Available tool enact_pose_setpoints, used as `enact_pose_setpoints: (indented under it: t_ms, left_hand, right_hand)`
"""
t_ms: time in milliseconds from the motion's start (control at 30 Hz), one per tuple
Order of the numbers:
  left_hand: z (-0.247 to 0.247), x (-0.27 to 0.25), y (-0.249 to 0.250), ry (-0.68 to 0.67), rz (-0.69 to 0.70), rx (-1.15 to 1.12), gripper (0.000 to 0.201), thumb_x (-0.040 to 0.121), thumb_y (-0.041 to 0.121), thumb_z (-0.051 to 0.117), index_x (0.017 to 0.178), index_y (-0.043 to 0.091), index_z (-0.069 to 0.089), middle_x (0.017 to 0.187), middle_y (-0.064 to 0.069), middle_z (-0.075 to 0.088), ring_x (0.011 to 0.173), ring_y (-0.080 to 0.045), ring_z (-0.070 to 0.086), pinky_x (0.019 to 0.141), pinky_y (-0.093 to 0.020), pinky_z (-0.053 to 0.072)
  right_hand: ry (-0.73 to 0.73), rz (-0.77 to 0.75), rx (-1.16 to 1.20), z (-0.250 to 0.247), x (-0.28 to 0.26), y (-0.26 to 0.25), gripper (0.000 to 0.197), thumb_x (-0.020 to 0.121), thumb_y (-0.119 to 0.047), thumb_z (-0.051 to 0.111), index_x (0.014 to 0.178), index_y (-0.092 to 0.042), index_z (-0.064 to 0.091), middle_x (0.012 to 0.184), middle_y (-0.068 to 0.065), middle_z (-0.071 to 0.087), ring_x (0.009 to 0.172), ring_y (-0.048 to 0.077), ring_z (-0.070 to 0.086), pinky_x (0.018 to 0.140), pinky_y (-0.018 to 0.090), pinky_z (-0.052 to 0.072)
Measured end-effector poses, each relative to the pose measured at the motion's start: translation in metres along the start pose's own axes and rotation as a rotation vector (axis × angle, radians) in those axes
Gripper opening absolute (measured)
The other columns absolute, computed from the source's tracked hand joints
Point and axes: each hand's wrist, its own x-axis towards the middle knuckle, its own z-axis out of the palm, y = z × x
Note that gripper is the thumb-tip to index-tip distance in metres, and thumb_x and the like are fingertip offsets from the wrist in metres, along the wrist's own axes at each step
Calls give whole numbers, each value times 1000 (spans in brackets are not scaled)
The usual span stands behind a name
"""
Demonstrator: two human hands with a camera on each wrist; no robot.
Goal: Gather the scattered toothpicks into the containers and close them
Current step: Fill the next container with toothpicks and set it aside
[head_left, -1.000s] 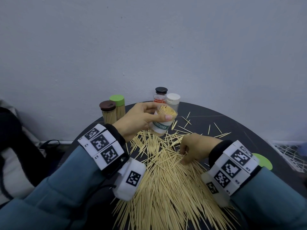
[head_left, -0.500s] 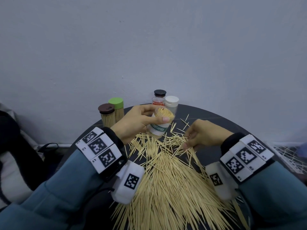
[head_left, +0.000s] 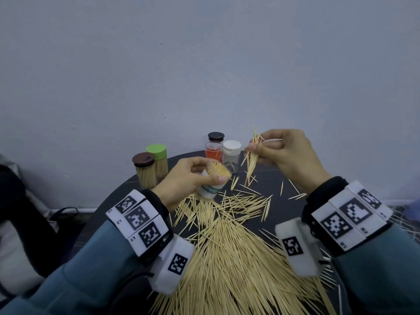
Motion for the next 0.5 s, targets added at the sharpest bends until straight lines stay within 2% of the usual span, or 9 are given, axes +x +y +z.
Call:
enact_pose_setpoints:
  t_ms: [133, 200, 267, 367, 500]
  left_hand:
    - [6, -2, -1, -94, 5, 48, 49, 71, 13, 78, 118, 12, 62, 106, -4, 69, 93, -10, 64, 73, -17, 49]
    - [9, -3, 0, -140, 4, 56, 52, 69, 13, 78, 118, 11, 61, 107, -6, 70, 95, -12, 65, 76, -18, 50]
    - [11, -4, 0, -170, 5, 68, 52, 70, 12, 77, 119, 10, 60, 108, -7, 70, 96, -13, 65, 80, -20, 50]
    - [12, -5, -1, -177, 7, 53, 50, 74, 9, 75, 121, 10, 59, 104, -3, 70, 91, -8, 65, 75, -17, 48]
    - [11, -5, 1, -165, 15, 11, 52, 73, 12, 76, 122, 13, 59, 104, -1, 69, 92, -7, 64, 70, -15, 48]
  right_hand:
    - [69, -54, 82, 11, -4, 1, 16, 79, -9, 70, 90, 2, 64, 78, 8, 73, 72, 17, 71, 63, 21, 56]
    - [88, -61, 108, 17, -6, 4, 11, 79, -9, 70, 86, -4, 64, 79, 9, 73, 74, 19, 71, 64, 22, 56]
    - [94, -61, 124, 22, -8, 6, 12, 78, -11, 71, 86, -6, 64, 80, 11, 72, 78, 23, 71, 69, 27, 58]
    - [86, -59, 150, 27, -10, 8, 20, 76, -14, 71, 90, -3, 64, 81, 13, 72, 79, 25, 71, 74, 35, 58]
    - [68, -67, 125, 28, -11, 10, 21, 74, -16, 72, 90, -6, 64, 79, 11, 73, 76, 24, 71, 75, 36, 57]
